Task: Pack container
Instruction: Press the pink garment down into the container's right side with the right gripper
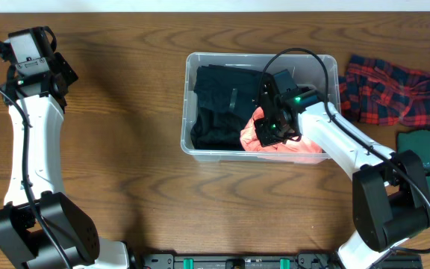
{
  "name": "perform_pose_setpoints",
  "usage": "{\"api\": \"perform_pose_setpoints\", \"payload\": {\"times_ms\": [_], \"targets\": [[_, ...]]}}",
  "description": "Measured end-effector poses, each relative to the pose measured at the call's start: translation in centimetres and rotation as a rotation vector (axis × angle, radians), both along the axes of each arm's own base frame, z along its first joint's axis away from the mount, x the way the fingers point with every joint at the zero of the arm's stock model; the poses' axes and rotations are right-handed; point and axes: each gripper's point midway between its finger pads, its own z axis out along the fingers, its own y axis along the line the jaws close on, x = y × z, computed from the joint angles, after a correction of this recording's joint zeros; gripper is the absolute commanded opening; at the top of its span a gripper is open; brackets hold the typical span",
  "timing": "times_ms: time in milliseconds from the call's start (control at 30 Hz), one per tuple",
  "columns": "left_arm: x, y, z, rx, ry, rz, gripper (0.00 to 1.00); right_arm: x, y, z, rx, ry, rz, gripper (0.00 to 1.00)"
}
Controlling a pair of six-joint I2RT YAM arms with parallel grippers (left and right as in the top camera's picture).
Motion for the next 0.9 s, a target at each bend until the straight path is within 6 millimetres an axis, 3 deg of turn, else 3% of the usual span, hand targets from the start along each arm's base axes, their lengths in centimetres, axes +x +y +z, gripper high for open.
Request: {"api": "perform_pose_setpoints", "payload": {"times_ms": [300, 467, 567, 633, 900], "targets": [[0.0, 0.0, 0.0, 0.0, 0.0, 0.0, 0.98, 0.6, 0.4, 1.2, 0.009, -0.012, 0.012, 0.09], [0.0, 0.0, 0.0, 0.0, 0.0, 0.0, 0.98, 2.2, 0.9, 5.0, 0.056, -0.112, 0.013, 0.18], [0.0, 0.0, 0.0, 0.0, 0.0, 0.0, 0.98, 2.3, -0.1, 8.1, 0.058, -0.176, 0.0, 0.23], [0.0, 0.0, 0.0, 0.0, 0.0, 0.0, 0.98, 1.9, -1.1, 9.1, 0.039, -0.183, -0.016, 0.24], [0.0, 0.0, 0.0, 0.0, 0.0, 0.0, 0.98, 0.1, -4.0, 8.3, -0.06, -0.101, -0.056, 0.22]]}}
